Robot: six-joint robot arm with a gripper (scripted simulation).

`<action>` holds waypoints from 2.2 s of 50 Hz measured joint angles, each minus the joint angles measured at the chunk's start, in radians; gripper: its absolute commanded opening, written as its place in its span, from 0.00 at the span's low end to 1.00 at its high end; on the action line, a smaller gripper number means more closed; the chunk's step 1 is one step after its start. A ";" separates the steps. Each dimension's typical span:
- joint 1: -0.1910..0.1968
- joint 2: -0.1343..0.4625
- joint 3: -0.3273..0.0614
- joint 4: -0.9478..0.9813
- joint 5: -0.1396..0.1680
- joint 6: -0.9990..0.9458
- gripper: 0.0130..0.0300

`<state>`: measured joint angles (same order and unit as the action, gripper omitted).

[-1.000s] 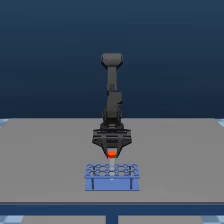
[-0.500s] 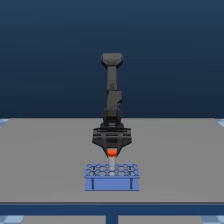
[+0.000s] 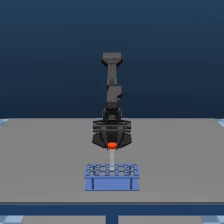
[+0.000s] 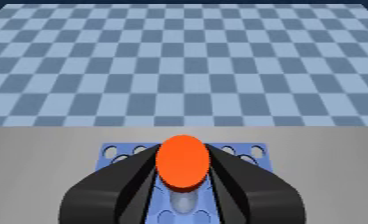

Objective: Pick up the centrifuge tube on the rack

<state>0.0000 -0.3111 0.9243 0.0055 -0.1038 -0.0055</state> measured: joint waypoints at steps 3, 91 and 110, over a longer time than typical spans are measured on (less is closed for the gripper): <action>0.000 -0.006 -0.005 0.001 0.011 -0.001 0.00; 0.000 -0.045 -0.040 0.186 0.103 -0.186 0.00; 0.000 -0.050 -0.045 0.086 0.112 -0.095 0.00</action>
<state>0.0000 -0.3606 0.8791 0.0920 0.0081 -0.1003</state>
